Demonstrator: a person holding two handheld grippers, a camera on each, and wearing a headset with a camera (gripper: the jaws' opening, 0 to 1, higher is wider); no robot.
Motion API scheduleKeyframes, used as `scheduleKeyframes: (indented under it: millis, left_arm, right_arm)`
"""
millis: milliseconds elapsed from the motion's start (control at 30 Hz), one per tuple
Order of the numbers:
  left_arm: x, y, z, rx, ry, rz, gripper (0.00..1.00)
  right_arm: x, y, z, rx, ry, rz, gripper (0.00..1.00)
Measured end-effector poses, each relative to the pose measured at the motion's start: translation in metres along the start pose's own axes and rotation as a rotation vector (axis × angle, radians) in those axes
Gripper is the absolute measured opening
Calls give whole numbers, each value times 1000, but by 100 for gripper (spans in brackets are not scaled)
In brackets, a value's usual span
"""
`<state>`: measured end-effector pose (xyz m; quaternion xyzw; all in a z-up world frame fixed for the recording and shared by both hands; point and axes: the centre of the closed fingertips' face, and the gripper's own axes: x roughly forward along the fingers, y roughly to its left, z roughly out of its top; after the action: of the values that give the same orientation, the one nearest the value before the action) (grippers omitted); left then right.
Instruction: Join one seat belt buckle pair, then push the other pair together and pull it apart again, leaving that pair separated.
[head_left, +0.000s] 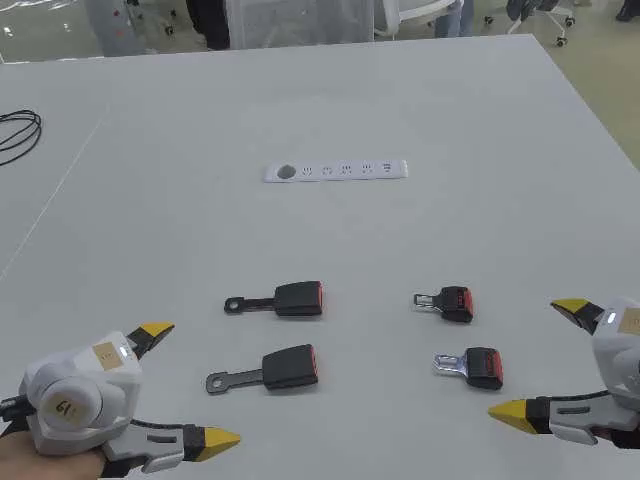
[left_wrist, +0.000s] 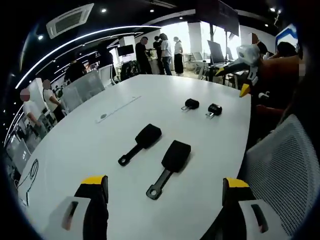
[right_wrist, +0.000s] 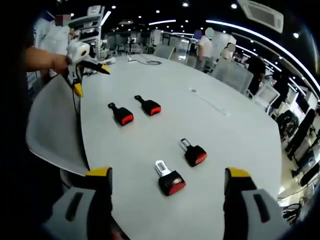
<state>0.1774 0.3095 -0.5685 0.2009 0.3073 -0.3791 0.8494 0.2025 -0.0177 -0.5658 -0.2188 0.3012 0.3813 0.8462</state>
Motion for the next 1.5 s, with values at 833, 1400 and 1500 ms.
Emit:
scheduleKeyframes:
  millis: [833,1400,1500]
  left_arm:
    - [0,-1,-9,-28,19,17,100]
    - [1,1,-11,-28,45,6,97]
    - [3,2,-9,-18,44,5,95]
  right_arm:
    - [3,2,5,-1,1,-1,100]
    - [8,6,9,-37,12,38,90]
    - [8,6,9,-33,8,35,89]
